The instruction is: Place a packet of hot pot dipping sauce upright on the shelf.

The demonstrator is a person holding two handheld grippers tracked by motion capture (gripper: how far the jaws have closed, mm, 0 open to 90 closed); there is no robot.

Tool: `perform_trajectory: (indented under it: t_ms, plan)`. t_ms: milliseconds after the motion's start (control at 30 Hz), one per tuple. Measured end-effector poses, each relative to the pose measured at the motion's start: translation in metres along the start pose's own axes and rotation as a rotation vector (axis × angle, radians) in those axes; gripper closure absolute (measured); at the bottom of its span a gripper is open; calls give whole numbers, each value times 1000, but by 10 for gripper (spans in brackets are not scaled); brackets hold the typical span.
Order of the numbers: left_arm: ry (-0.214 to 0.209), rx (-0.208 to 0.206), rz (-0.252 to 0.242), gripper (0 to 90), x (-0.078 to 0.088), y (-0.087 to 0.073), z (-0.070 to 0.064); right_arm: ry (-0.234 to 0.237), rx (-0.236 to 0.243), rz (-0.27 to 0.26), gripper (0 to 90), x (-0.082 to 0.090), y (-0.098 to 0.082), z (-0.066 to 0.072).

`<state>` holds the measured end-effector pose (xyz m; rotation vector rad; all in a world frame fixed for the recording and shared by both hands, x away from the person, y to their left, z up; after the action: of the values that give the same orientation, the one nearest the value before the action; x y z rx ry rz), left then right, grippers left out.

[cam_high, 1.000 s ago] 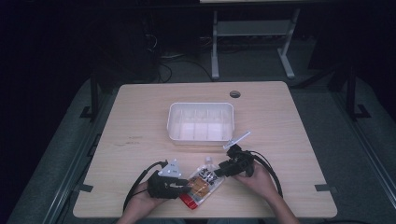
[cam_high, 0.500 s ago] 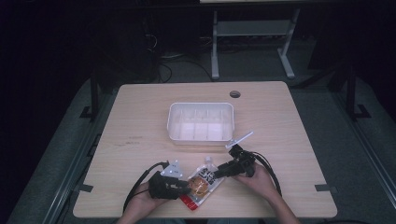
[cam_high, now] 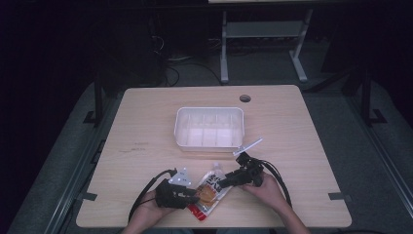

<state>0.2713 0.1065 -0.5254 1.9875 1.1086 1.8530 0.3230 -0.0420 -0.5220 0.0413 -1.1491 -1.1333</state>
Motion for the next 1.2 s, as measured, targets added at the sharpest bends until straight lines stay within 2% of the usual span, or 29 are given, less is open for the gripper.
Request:
perform_trajectory:
  t_ms: [167, 467, 500, 700, 933, 1133, 1200]
  plan:
    - [4, -8, 5, 677, 0, -1, 0, 65, -27, -46, 625, 4, 5, 8]
    - [5, -10, 3, 670, 0, -1, 0, 123, -53, -71, 670, 5, 8, 14]
    - [5, -11, 5, 668, 0, -1, 0, 132, -54, -81, 710, 6, 9, 16]
    - [12, -8, 6, 626, 1, -2, 1, 106, -48, -73, 801, 7, 10, 18]
    - [46, -8, -16, 603, 11, -3, 5, 77, -24, -67, 827, 13, 13, 24]
    - [66, 10, -40, 593, 20, -5, 11, 29, -10, -69, 839, 24, 21, 31]
    - [74, 11, -61, 587, 22, -4, 11, -2, 14, -61, 842, 32, 27, 37]
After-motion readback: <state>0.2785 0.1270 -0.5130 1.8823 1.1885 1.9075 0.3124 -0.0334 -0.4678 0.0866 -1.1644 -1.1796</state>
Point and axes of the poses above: each handheld gripper's, and its own axes: x roughly backward along the jaws, y roughly out of its top, z roughly to its left, the point moved 9 cm from there along -x, roughly forward along the jaws, and after that the axes turned 5 degrees about -y, right-handed, at the moved point
